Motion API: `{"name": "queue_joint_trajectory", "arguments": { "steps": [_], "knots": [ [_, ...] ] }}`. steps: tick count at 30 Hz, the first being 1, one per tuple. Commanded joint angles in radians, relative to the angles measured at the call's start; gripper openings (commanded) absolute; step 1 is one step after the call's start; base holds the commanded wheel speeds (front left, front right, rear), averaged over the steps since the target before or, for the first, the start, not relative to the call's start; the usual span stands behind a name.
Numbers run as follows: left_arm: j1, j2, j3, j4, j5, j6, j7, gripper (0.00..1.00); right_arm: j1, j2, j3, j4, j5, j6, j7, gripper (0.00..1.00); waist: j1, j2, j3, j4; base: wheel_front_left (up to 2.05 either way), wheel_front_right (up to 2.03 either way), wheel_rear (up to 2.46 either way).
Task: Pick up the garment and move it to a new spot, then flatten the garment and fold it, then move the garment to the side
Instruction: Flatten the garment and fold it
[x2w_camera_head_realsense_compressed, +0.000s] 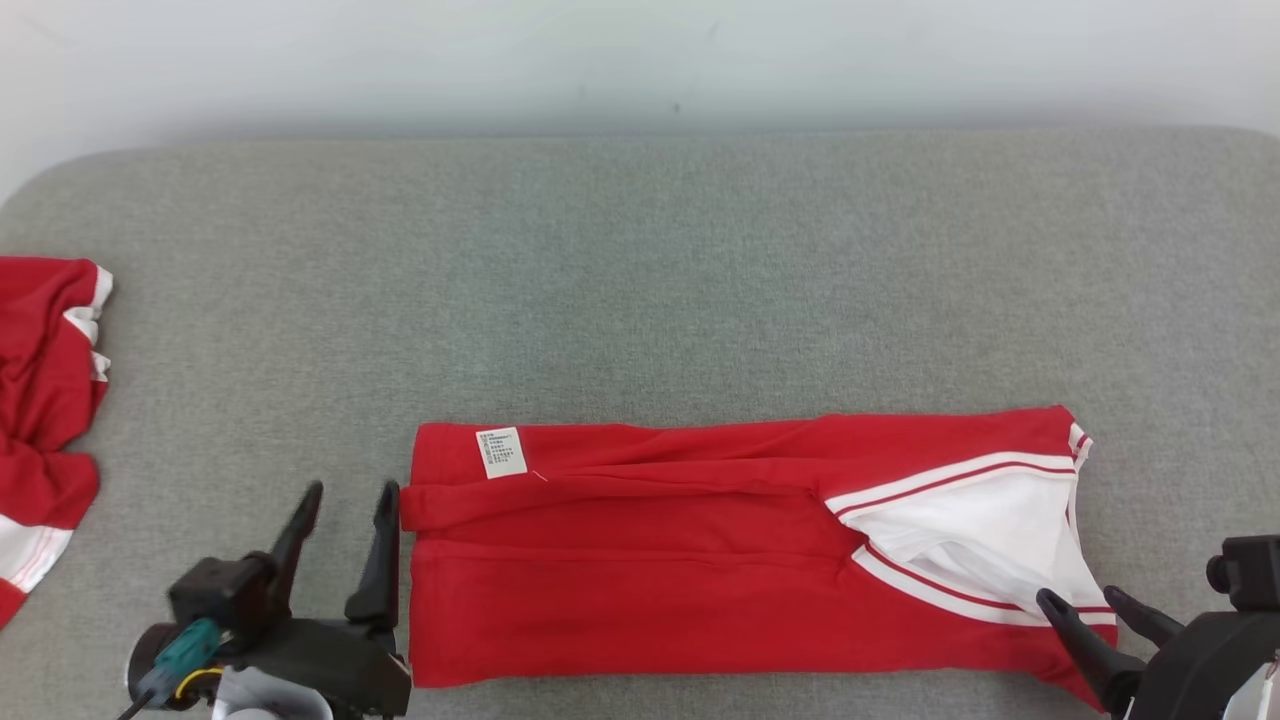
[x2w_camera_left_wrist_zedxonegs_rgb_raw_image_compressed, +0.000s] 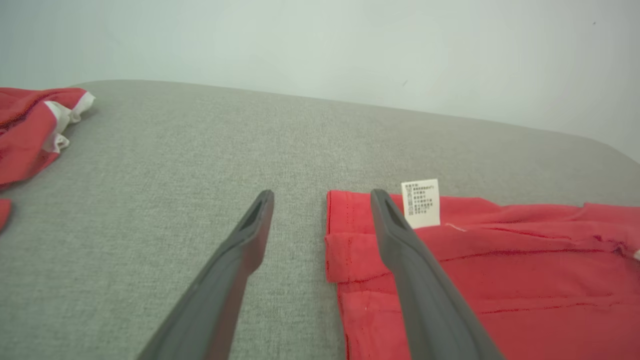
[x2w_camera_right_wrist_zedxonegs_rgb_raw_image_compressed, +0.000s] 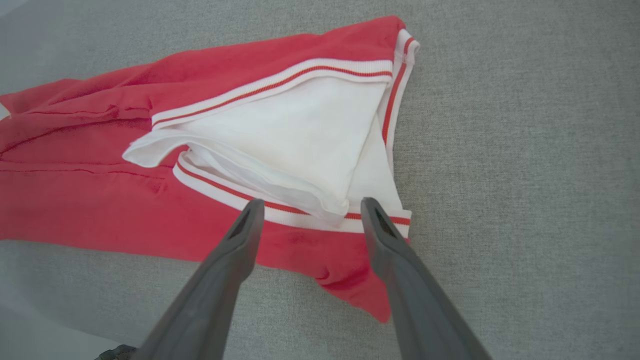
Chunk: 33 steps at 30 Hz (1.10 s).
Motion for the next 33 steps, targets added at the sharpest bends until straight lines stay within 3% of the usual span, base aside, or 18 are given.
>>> {"name": "queue_joint_trajectory", "arguments": {
  "steps": [1,6,15,23,33],
  "knots": [
    [0.032,-0.019,0.048,-0.047,0.038,0.005,-0.006,1.0,0.012,0.011,-0.007,0.002,0.004,0.0,-0.015,1.0,0.0,0.0,-0.018,0.013,0.0,0.0,0.0],
    [0.164,-0.122,0.227,-0.198,0.175,-0.018,-0.005,1.0,0.013,0.05,-0.061,0.026,-0.012,0.0,-0.056,1.0,0.0,0.0,-0.038,0.023,0.0,0.0,0.0],
    [0.312,-0.279,0.427,-0.3,0.36,-0.132,-0.005,1.0,-0.059,0.157,-0.208,0.105,-0.094,0.0,-0.158,1.0,0.0,0.0,-0.058,0.031,0.0,0.0,0.0],
    [0.36,-0.32,0.49,-0.298,0.445,-0.18,-0.006,1.0,-0.161,0.185,-0.233,0.25,-0.147,0.0,-0.156,1.0,0.0,0.0,-0.049,0.03,0.0,0.0,0.0],
    [0.352,-0.331,0.505,-0.266,0.482,-0.19,-0.006,1.0,-0.251,0.162,-0.201,0.443,-0.183,0.0,-0.109,1.0,0.0,0.0,-0.019,0.062,0.0,0.0,0.0]
  ]
}}
